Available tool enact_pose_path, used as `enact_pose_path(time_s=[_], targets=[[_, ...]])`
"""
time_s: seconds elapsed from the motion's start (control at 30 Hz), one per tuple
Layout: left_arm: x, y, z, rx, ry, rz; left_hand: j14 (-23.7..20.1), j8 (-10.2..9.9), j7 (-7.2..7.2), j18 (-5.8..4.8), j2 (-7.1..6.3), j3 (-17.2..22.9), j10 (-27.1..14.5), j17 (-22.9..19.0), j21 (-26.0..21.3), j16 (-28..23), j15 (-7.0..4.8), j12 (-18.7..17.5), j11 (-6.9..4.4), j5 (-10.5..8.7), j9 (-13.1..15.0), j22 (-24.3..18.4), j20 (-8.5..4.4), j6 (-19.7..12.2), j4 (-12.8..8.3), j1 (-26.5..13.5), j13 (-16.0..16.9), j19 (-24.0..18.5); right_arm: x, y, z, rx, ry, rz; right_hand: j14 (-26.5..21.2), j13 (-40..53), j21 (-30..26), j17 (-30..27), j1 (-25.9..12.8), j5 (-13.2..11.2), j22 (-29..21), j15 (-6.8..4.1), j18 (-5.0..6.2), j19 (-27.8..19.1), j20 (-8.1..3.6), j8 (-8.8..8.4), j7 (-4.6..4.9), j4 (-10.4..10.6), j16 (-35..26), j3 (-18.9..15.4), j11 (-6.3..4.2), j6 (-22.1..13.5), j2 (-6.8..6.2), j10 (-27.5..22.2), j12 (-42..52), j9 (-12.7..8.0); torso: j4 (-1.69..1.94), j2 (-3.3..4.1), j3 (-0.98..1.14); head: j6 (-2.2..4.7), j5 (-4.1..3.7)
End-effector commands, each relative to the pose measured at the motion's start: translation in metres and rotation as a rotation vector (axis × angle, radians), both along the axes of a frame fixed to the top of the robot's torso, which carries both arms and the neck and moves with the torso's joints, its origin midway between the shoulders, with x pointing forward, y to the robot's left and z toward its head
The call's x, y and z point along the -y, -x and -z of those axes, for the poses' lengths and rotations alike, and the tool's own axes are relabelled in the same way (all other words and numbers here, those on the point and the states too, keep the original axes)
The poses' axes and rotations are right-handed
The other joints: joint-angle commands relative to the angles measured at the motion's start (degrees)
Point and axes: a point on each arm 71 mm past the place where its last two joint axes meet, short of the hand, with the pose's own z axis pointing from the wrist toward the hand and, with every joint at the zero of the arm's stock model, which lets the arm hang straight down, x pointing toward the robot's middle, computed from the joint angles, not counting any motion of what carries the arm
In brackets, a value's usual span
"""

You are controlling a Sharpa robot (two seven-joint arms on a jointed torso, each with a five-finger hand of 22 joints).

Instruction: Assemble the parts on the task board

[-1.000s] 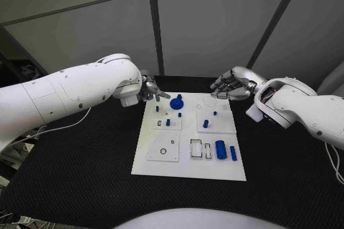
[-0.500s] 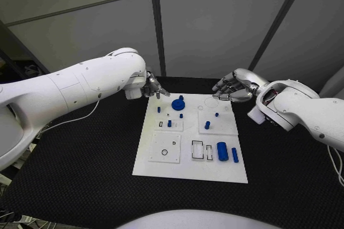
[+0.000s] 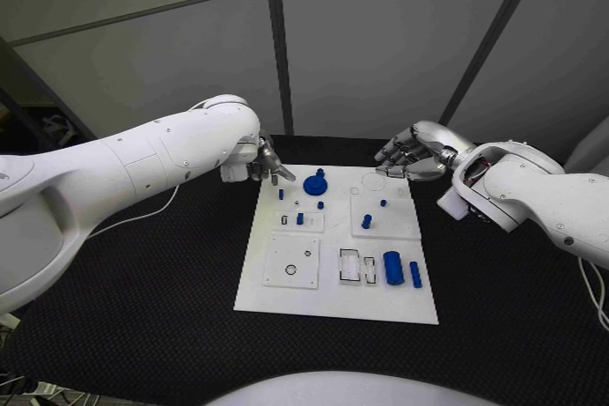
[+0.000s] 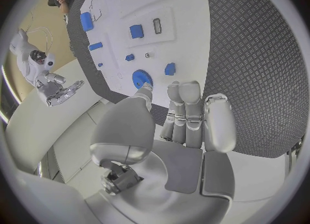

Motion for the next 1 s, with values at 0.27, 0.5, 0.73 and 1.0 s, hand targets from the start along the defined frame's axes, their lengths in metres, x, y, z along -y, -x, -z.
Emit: enact_pose_path(time_s=[0.27,0.5,0.73,1.0], targets=[[0.004,0.001,0.009,-0.041,-0.026,0.044,0.3,-0.3,-0.02,-8.00,0.24,-0.7,0.6,0.2,0.7,0.3,0.14,0.4,-0.15,0.35,-0.3,0.5,-0.04,0.7,-0.1,0.8,0.2,0.7,-0.003,0.000,-0.002,0.010,-0.008,-0.008,0.4,-0.1,-0.3,-0.1,0.2,0.2,-0.1,-0.15,0.76,0.4,-0.08,0.20,-0.15,-0.4,0.2,-0.1,-0.50,0.4,0.26,0.0,0.3,0.0,0.05,0.04,0.00,-0.01,-0.12],[0.000,0.001,0.014,-0.057,-0.037,0.036,0.3,-0.5,-0.07,-8.01,0.74,-0.9,0.6,0.1,0.7,0.3,0.10,0.5,-0.20,0.43,-0.7,0.6,-0.08,1.1,-0.2,1.5,0.2,0.7,-0.002,0.000,-0.002,0.010,-0.008,-0.008,0.4,-0.1,-0.3,-0.1,0.2,0.2,-0.1,-0.15,0.76,0.4,-0.09,0.20,-0.13,-0.4,0.2,-0.1,-0.50,0.4,0.27,0.0,0.3,0.0,0.07,-0.02,0.05,-0.10,-0.10],[-0.001,0.002,0.015,-0.063,-0.041,0.034,0.3,-0.6,-0.08,-8.03,0.86,-1.0,0.6,0.1,0.8,0.3,0.09,0.6,-0.21,0.44,-0.7,0.7,-0.09,1.1,-0.3,1.6,0.2,0.8,-0.002,0.000,-0.002,0.010,-0.008,-0.008,0.4,-0.1,-0.3,-0.1,0.2,0.2,-0.1,-0.15,0.76,0.4,-0.09,0.20,-0.13,-0.4,0.2,-0.1,-0.50,0.4,0.27,0.0,0.3,0.0,0.09,-0.02,0.03,-0.09,-0.20],[0.002,0.003,0.016,-0.069,-0.039,0.046,0.4,-0.6,-0.11,-8.06,1.14,-1.0,0.6,0.2,0.9,0.4,0.08,0.6,-0.24,0.46,-0.9,0.9,-0.09,1.4,-0.3,2.0,0.2,0.8,-0.003,0.000,-0.002,0.009,-0.007,-0.009,0.5,-0.1,-0.3,-0.1,0.2,0.3,-0.1,-0.16,0.75,0.5,-0.11,0.21,-0.10,-0.4,0.2,-0.1,-0.50,0.4,0.30,0.0,0.3,0.0,0.11,-0.03,0.04,-0.16,-0.12]])
